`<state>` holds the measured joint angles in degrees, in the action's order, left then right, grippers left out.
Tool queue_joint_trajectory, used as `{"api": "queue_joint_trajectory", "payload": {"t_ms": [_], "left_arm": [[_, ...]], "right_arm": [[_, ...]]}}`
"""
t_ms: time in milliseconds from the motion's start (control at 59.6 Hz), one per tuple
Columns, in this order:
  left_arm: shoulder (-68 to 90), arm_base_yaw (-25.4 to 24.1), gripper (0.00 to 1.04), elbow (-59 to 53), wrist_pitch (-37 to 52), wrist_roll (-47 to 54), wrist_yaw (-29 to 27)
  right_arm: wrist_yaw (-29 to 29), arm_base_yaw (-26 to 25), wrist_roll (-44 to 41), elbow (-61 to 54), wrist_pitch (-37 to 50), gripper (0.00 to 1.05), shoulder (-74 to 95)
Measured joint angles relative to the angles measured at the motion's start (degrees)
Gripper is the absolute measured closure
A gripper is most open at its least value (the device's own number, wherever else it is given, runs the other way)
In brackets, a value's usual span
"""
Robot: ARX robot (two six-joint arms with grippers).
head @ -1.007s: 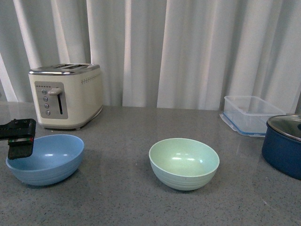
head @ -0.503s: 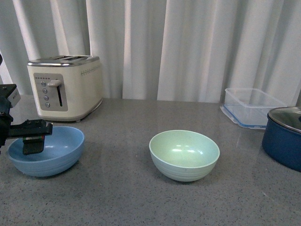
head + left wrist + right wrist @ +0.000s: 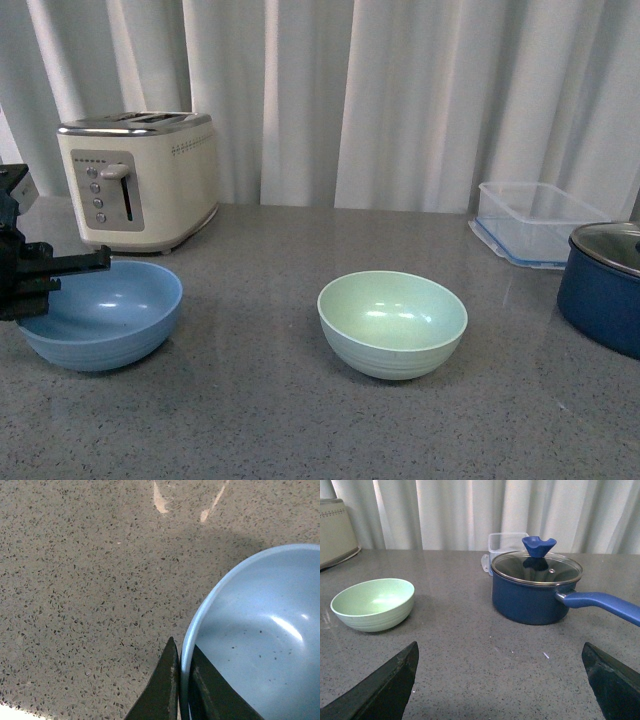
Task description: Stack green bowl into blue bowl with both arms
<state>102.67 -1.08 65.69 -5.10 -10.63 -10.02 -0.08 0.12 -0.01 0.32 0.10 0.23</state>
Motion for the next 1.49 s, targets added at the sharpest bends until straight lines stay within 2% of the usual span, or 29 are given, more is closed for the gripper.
{"api": "queue_joint_trajectory", "payload": {"t_ms": [201,503,1141,1493], "left_arm": [[-2.3,0.9,1.01,0.3,-2.0,-1.1,1.3],[-3.8,5.0,1.01,3.7,-3.8,-4.3,1.6],[2.8,13.5,1.01,9.4,-5.0,-8.8,0.9],[3.9,14.8,1.01,9.9,-5.0,-9.1,0.1]], "right_arm": [[0.0,0.0,0.0,0.0,0.0,0.10,0.0],[0.0,0.0,0.0,0.0,0.0,0.10,0.0],[0.0,0.0,0.0,0.0,0.0,0.10,0.0],[0.0,0.0,0.0,0.0,0.0,0.10,0.0]]}}
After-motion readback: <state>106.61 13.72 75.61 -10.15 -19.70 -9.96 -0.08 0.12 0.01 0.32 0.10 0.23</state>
